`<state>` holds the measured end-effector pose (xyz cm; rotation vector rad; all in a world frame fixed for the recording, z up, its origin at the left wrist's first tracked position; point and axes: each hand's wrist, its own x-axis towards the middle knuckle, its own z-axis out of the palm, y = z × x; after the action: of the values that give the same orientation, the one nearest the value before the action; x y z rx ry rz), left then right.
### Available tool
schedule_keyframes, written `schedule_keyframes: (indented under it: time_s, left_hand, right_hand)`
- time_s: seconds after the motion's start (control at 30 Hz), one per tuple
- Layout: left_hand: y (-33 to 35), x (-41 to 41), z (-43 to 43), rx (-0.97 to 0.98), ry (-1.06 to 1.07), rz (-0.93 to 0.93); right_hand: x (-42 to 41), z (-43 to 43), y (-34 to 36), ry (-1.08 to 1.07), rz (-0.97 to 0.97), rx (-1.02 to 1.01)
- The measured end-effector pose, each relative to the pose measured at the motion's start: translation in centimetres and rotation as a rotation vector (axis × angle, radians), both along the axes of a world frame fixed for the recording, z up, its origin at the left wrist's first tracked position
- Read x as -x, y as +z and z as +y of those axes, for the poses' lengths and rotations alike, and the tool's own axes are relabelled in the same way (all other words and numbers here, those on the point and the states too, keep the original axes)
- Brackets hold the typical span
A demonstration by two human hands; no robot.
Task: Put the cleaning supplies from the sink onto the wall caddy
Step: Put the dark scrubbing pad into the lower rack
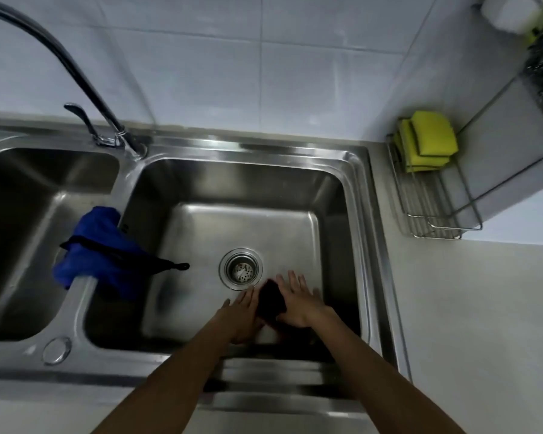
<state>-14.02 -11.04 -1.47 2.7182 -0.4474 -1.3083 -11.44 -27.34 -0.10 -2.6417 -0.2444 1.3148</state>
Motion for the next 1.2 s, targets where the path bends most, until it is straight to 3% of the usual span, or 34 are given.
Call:
schedule_keyframes:
  time_s: [0.17, 0.53, 0.73, 0.97, 1.2]
  left_hand:
    - [-0.8, 0.6, -0.4, -0.027, 0.018, 0.131]
    - [-2.0, 0.6, -1.4, -0.044, 0.053, 0.130]
    - [0.7, -0.3, -1.5, 0.050, 0.142, -0.154]
    - [8.9, -4.6, -4.3, 0.250, 0.117, -0.514]
    - [17.1, -8.1, -11.3, 0.462, 0.007, -0.686]
  right_hand:
    - [0.7, 0.3, -1.1, 0.062, 0.012, 0.093]
    - [1.8, 0.6, -1.1, -0.207, -0.206, -0.008]
    - [0.5, 0.5, 2.1, -0.309, -0.383, -0.096]
    - [-4.0, -1.8, 11.9, -0.483, -0.650, -0.213]
    - [-6.4, -8.8, 20.5, -0.666, -0.880, -0.209]
